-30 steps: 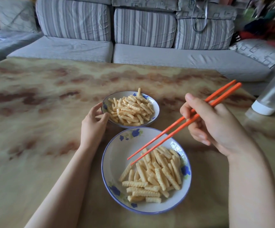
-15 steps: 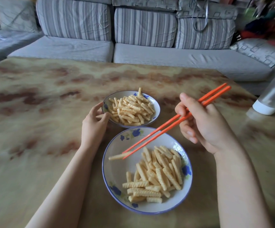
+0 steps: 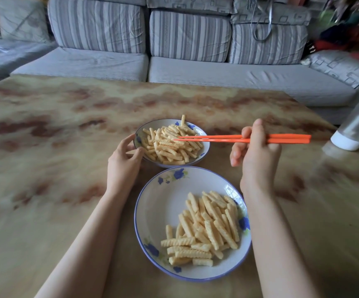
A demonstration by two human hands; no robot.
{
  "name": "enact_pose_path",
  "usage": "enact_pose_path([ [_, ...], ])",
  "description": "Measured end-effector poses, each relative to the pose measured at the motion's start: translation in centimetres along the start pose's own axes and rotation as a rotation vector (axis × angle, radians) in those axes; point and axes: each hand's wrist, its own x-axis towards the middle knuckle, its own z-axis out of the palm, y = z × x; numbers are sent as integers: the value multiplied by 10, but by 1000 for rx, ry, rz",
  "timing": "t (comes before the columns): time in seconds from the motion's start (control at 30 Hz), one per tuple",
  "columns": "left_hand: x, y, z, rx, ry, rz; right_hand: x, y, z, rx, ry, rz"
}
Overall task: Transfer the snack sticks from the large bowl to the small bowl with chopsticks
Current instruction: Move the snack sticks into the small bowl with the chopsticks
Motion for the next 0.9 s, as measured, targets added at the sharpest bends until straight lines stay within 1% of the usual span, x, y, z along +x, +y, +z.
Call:
enact_pose_path([
  [0.07,0,0,0,-7,-3,5,0,6,2,-29,-5,14],
  [0.23,-1,2,0,-4,3,8,-1,8,3,-55,-79,40],
  [0.47,-2,3,-1,1,5,8,3,-15,-12,-47,-168,-19],
  [0.57,-1,2,0,-3,6,5,6,-27,-23,-72,-291,-7],
  [0.8,0,0,-1,-14,2,3,-3,-52,-43,-285,-640,77],
  [0.9,0,-1,0,-16,3,1,-9,-57,-43,-325,-750,121],
])
